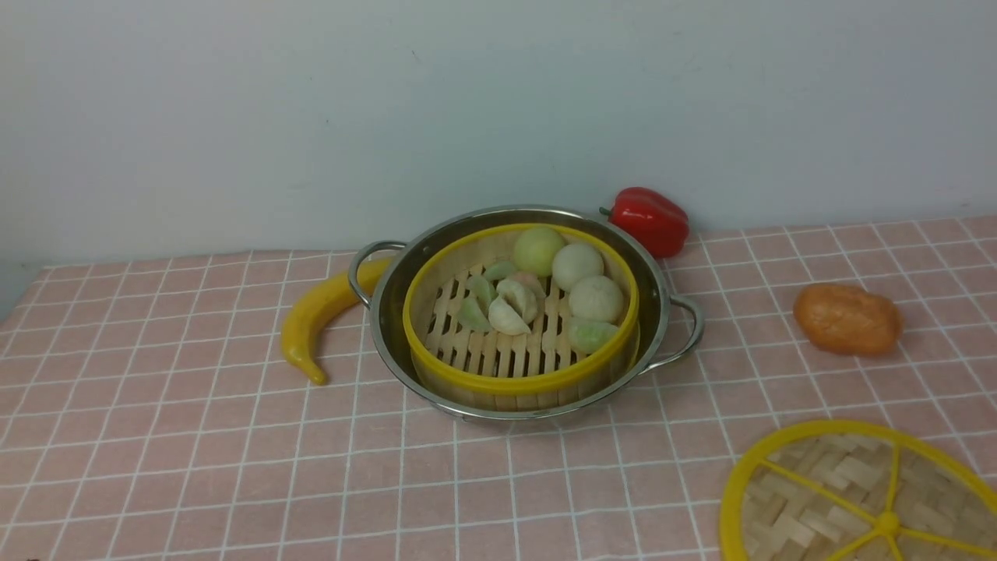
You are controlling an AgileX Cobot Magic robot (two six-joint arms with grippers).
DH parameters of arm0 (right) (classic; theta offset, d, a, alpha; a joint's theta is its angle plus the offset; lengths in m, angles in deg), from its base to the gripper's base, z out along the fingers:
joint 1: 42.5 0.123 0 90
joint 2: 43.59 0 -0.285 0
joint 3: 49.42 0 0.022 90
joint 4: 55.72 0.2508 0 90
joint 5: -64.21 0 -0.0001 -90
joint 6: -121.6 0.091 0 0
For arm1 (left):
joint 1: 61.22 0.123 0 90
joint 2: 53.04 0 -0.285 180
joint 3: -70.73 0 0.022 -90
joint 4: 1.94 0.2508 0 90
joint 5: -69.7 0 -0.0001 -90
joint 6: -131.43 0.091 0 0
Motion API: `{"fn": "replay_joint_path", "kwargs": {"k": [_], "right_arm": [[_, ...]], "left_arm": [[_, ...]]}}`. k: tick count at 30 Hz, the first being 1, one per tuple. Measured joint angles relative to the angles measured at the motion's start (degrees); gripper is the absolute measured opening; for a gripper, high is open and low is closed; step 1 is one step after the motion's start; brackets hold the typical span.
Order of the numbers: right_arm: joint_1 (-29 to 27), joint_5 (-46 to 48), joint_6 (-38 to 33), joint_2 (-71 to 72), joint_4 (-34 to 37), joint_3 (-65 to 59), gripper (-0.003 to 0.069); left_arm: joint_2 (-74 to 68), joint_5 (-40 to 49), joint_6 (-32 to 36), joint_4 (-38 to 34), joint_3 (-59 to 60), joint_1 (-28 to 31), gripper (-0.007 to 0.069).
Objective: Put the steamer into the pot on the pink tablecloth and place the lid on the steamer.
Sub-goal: 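Move the gripper down to the bamboo steamer lid and grasp its center knob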
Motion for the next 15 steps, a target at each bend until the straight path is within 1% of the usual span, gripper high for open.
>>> {"fn": "replay_joint_path", "kwargs": {"k": [3, 4, 5, 8, 11, 13, 15], "right_arm": [[0.0, -0.1, 2.5, -9.3, 1.4, 1.8, 0.0242], [0.0, 0.3, 5.3, -14.3, 2.6, 3.0, 0.0242], [0.0, 0.4, 6.0, -15.7, 2.8, 3.1, 0.0242], [0.0, 1.3, 9.2, -25.7, 3.8, 5.8, 0.0243], [0.4, 1.3, 9.4, -30.5, 3.9, 7.4, 0.0243], [2.1, 0.9, 8.1, -34.8, 3.4, 8.8, 0.0243], [2.8, 0.5, 7.5, -35.7, 2.9, 9.0, 0.0243]], "left_arm": [[0.0, 0.0, 0.0, 0.0, 0.0, 0.0, 0.0211], [0.0, 0.0, 0.0, 0.0, 0.0, 0.0, 0.0211], [0.0, 0.0, 0.0, 0.0, 0.0, 0.0, 0.0211], [0.0, 0.0, 0.0, 0.0, 0.0, 0.0, 0.0211], [0.0, 0.0, 0.0, 0.0, 0.0, 0.0, 0.0211], [0.0, 0.0, 0.0, 0.0, 0.0, 0.0, 0.0211], [0.0, 0.0, 0.0, 0.0, 0.0, 0.0, 0.0211]]}}
